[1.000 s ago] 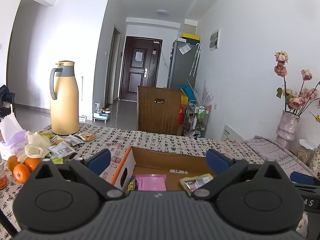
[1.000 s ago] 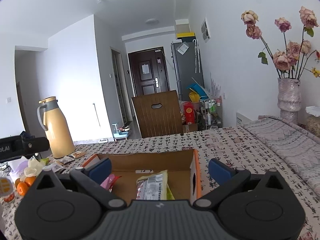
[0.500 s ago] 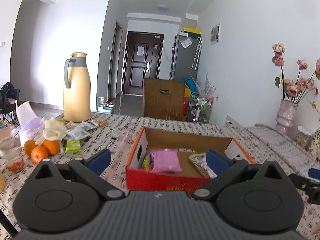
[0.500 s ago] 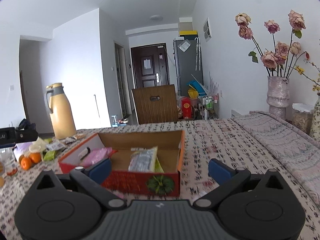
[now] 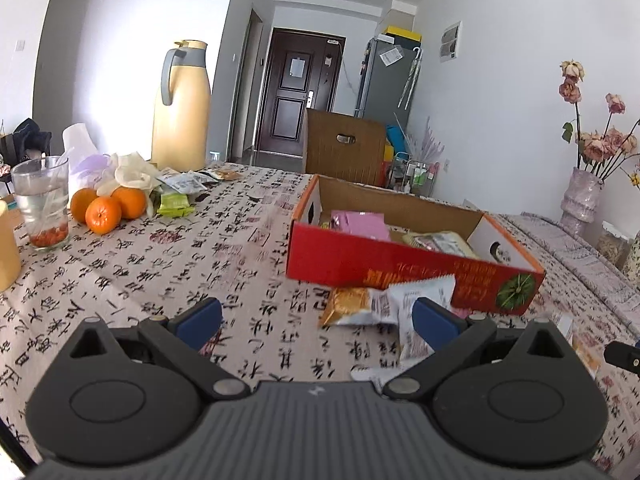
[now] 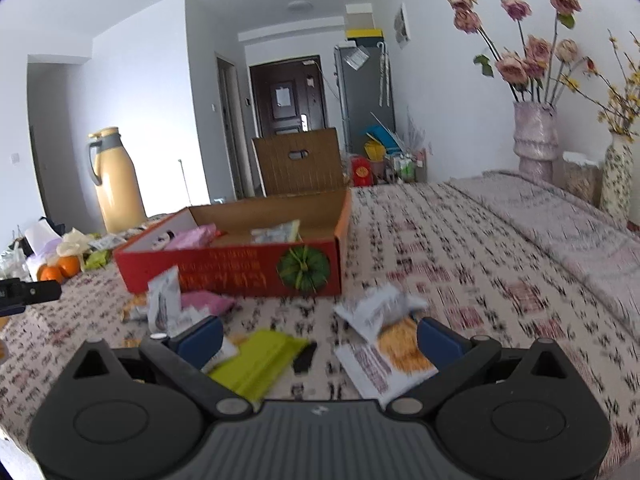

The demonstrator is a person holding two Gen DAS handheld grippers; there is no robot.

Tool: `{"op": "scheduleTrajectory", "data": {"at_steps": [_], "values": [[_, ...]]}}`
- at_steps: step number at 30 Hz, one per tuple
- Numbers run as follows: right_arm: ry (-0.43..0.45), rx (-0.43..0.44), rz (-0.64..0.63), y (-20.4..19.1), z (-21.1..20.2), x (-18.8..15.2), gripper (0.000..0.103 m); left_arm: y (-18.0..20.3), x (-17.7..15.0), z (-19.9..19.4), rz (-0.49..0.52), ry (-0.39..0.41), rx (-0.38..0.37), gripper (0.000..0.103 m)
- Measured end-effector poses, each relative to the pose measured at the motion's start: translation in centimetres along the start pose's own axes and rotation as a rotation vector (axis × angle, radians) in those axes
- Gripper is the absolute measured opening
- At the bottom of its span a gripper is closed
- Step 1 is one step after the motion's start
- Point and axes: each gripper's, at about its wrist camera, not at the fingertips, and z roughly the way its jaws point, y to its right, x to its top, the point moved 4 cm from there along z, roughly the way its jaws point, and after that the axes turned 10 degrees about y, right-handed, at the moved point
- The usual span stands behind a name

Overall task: Organize snacks
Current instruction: 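Move both tools back toward the remaining snacks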

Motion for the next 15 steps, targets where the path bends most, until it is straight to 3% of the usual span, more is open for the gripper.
{"op": "scheduleTrajectory", "data": {"at_steps": [5, 15], "values": [[-0.047, -0.009, -0.006, -0.1, 0.2, -1.6, 0.103, 0.2, -0.6, 0.1, 0.015, -0.017, -0.007, 0.103], [-0.068, -0.033, -0.001, 0.6, 0.9, -1.8, 0.103, 1.3, -0.9, 0.0, 0.028, -0.028, -0.041, 0.103]]}}
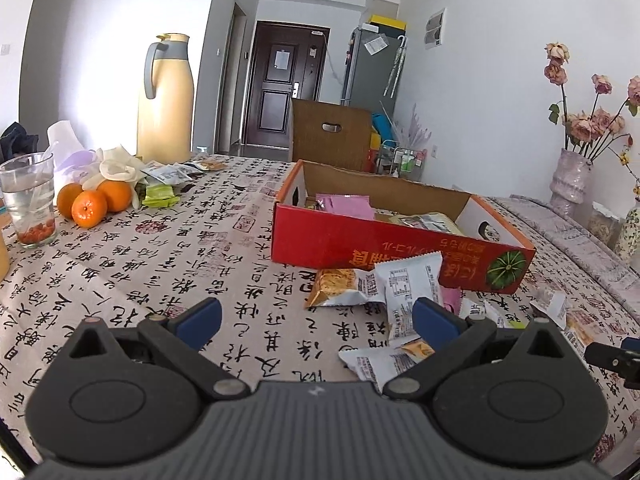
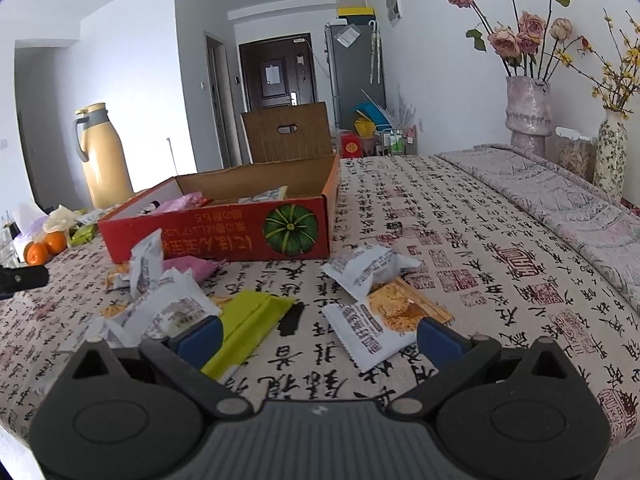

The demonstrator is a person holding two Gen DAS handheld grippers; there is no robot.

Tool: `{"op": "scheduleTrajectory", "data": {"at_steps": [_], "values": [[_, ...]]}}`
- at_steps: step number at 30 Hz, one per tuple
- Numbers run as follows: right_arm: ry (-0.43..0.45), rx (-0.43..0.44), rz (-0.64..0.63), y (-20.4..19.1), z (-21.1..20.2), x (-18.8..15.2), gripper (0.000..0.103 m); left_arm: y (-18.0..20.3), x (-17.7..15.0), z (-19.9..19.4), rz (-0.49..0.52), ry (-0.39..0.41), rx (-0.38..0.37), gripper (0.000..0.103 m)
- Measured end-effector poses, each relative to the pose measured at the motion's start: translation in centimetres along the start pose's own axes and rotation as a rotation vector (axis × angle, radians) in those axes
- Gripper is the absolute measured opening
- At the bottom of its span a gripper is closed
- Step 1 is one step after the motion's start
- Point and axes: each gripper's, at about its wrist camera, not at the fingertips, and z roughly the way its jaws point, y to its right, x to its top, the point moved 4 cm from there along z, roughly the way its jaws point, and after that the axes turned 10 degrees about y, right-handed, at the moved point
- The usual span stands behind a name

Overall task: Organize snacks
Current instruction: 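Move both tools back toward the remaining snacks, then grasp a white printed packet with the right tool while the left tool grasps another white packet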

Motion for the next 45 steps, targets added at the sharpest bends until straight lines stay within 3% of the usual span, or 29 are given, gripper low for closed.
{"op": "scheduleTrajectory", "data": {"at_steps": [10, 19, 23, 29, 31, 39, 41, 42, 45], "values": [[-0.049, -0.070, 0.009, 1.8, 2.3, -1.0, 0.103, 0.5, -0.5, 0.7, 0.004, -0.032, 0.000, 0.103], [-0.156, -0.132, -0.103, 3.0, 7.1, -0.4, 0.103, 0.9, -0.6, 0.9, 0.014, -0.048, 0.001, 0.103], [-0.214, -0.081, -0.076, 4.0, 8.7, 0.1, 0.103, 1.0, -0.7, 1.0, 0.016, -0.057, 0.002, 0.103], [-0.220, -0.023, -0.099, 4.2, 9.4, 0.3, 0.100, 1.1, -0.7, 1.1, 0.010, -0.059, 0.002, 0.103], [-0.207, -0.013, -0.103, 4.2, 9.1, 0.3, 0.091, 1.0, -0.6, 1.1, 0.009, -0.059, 0.001, 0.103], [-0.174, 0.004, -0.088, 4.7, 7.5, 0.3, 0.074, 0.6, -0.9, 1.2, -0.011, -0.067, 0.004, 0.103], [-0.160, 0.022, -0.080, 4.6, 7.0, 0.2, 0.057, 0.6, -0.9, 1.2, -0.010, -0.071, 0.003, 0.103], [-0.156, 0.041, -0.067, 4.5, 6.7, 0.3, 0.041, 0.6, -1.0, 1.2, -0.009, -0.072, 0.002, 0.103], [-0.143, 0.035, -0.050, 4.4, 6.1, 0.2, 0.026, 0.7, -1.1, 1.2, -0.013, -0.077, -0.002, 0.103]]}}
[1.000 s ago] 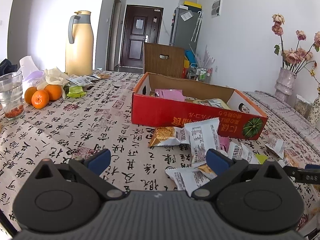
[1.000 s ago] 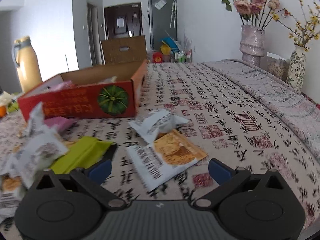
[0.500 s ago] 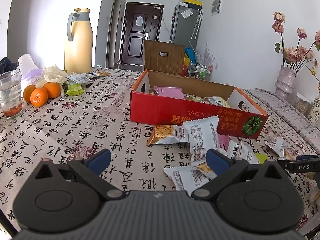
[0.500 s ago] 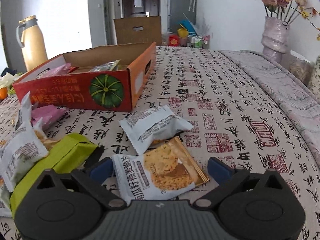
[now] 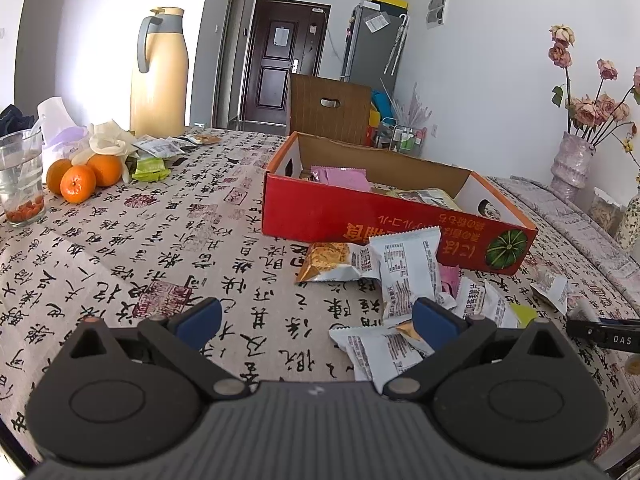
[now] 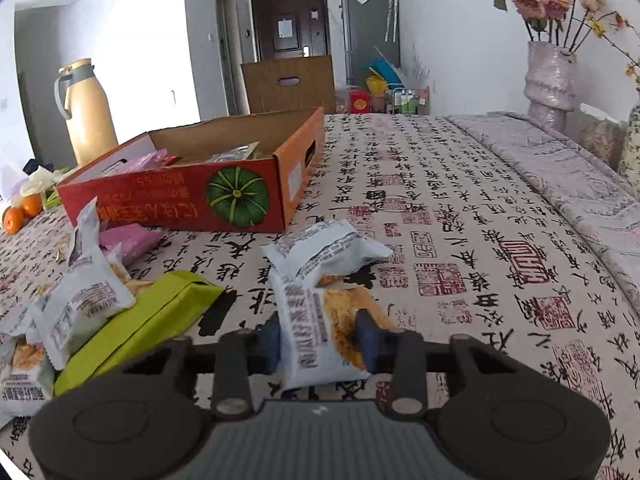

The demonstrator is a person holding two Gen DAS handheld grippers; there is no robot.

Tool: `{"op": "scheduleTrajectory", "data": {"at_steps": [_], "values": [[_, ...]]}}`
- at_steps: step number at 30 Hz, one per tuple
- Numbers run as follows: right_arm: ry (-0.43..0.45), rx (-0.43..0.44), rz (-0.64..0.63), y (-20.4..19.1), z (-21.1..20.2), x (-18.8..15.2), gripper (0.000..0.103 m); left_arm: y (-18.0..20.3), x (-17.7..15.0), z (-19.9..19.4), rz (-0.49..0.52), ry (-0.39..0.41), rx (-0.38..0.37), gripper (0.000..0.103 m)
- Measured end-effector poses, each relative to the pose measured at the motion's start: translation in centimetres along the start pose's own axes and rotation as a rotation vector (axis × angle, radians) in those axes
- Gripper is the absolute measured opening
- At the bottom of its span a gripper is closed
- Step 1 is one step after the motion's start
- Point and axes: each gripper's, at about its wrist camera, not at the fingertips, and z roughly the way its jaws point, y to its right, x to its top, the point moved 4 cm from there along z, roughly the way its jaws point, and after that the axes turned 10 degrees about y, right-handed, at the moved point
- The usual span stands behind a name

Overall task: Organize snacks
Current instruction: 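Grasp a white printed packet with the right tool while the left tool grasps another white packet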

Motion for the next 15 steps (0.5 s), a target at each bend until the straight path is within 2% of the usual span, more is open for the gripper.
{"op": "scheduleTrajectory", "data": {"at_steps": [4, 10, 15], "values": [[0.022, -0.025, 0.051, 0.8, -0.8, 0.0, 0.013, 0.1, -0.1, -0.1, 0.002, -0.004, -0.001, 0.103], [0.100, -0.064, 0.078, 0.7, -2.6, 0.4, 0.013, 0.3, -0.3, 0.0, 0.013, -0.028, 0.000, 0.103], [0.161, -0.039, 0.092, -0.7, -4.2, 0.7, 0.013, 1.3, -0.9, 0.5, 0.050, -0.082, -0.018, 0.103]]}}
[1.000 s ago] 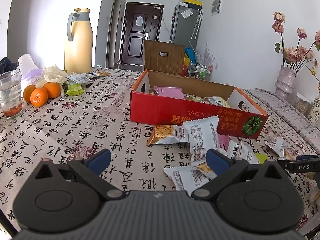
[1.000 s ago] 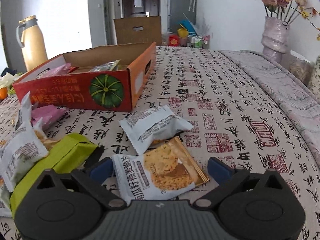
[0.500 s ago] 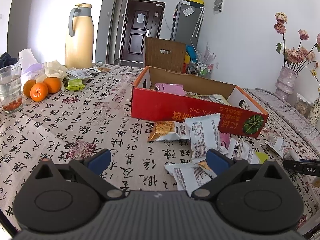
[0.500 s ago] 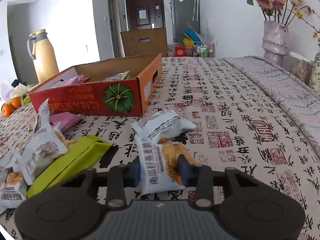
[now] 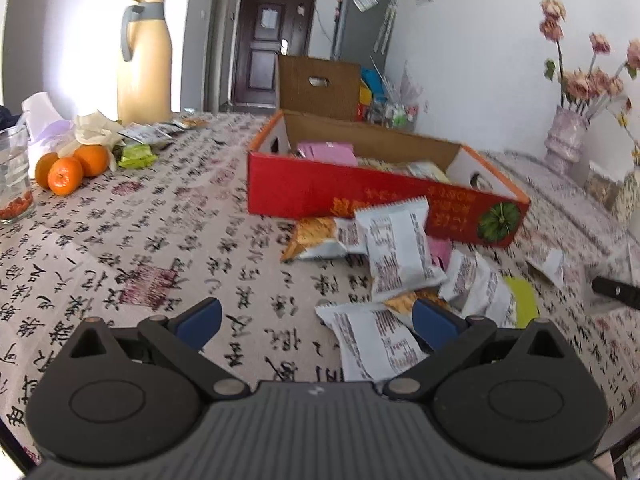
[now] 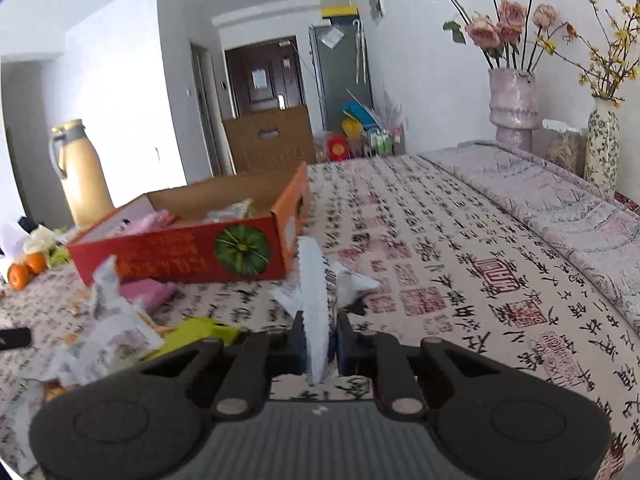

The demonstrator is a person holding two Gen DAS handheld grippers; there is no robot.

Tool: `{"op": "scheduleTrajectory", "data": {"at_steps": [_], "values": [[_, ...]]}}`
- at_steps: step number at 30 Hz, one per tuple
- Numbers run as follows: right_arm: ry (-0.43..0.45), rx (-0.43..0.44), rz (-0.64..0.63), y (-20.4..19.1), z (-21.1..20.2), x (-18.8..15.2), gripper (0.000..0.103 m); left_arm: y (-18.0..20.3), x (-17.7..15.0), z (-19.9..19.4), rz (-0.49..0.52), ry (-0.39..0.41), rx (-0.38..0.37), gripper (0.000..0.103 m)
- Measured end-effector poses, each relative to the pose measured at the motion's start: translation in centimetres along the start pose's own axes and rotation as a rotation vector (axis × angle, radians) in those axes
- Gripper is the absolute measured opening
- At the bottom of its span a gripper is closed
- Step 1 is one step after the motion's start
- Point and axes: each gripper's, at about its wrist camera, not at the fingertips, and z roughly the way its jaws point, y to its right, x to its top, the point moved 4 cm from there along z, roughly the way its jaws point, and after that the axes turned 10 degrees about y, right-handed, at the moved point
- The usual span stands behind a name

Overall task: Organize snacks
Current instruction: 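Grasp a white printed packet with the right tool while the left tool grasps another white packet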

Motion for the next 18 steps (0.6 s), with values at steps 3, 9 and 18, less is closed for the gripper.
{"op": "scheduleTrajectory", "data": {"at_steps": [3, 9, 18], "values": [[0.007, 0.023, -0.006, -1.0, -0.4, -0.2, 0.013, 0.7, -0.5, 0.7, 0.026, -0.046, 0.001, 0.103], [0.017, 0.054, -0.002, -2.2, -0.9, -0.2, 0.013, 1.9, -1.1, 1.8, 0.050, -0.098, 0.007, 0.103], [0.007, 0.082, 0.037, -2.3, -1.2, -0.8, 0.013, 2.4, -1.6, 3.6, 0.054, -0.153, 0.038, 0.090]]}}
